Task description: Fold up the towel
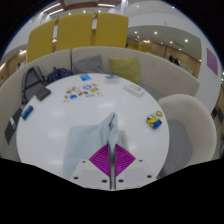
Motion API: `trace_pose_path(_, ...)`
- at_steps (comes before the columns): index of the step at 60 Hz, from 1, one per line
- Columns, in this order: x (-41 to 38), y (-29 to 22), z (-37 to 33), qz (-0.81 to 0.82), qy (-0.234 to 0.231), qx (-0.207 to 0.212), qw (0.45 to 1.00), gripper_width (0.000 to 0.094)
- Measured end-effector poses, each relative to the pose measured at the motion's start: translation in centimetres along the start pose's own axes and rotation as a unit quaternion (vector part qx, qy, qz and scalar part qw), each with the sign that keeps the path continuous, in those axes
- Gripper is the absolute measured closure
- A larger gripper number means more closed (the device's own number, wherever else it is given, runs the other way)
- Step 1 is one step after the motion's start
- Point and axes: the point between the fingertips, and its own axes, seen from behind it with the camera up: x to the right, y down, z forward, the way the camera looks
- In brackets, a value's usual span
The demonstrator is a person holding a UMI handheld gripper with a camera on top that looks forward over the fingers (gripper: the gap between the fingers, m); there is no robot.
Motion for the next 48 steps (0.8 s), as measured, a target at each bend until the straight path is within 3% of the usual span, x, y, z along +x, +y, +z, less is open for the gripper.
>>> trace_pose_path(1,0.4,0.5,0.5,-0.003,0.006,-0.005,1.000,0.0839)
trace_pose_path(5,2.3,1.9,1.5,-0.020,0.030,-0.018,0.999,0.0553)
trace_pose_path(11,5.0,0.7,0.2,-0.022,0.056,-0.002,0.998,0.0126)
trace_pose_path(28,3.1,-0.7,-17.6,0.012,0.028,0.006,1.000,0.0070)
trace_pose_path(48,-1.8,4.3,-39.7,0.023,0.034,0.014,0.999,0.0072)
